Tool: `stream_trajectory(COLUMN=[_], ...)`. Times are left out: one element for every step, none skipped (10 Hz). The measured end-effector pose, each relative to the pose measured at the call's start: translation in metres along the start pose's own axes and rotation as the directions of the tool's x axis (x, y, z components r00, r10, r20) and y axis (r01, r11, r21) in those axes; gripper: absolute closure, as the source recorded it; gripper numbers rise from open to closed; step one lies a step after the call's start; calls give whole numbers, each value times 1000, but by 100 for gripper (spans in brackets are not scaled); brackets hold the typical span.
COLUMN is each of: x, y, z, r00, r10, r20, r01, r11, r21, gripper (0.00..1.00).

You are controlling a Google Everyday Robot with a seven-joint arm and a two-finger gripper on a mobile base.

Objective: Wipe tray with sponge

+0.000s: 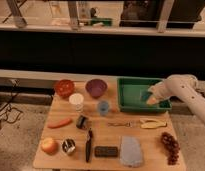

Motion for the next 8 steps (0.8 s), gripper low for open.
stream_trajectory(x=[-3, -3, -4, -5, -5, -5, -4, -3], y=[-3, -4, -6, -6, -7, -8, -8, -8], z=[4, 5, 8, 11, 14, 16, 17, 17], r00=[1000, 1000, 1000, 1000, 1000, 1000, 1000, 1000], r10=[0, 1, 2, 4, 5, 7, 9, 10], r20=[4, 5, 7, 8, 8, 8, 7, 7], r01=[0, -1, -2, -4, -5, -7, -9, -10], r11=[1000, 1000, 1000, 1000, 1000, 1000, 1000, 1000], r21=[0, -1, -2, -4, -6, -7, -9, -8], gripper=[100, 100, 100, 100, 100, 100, 100, 100])
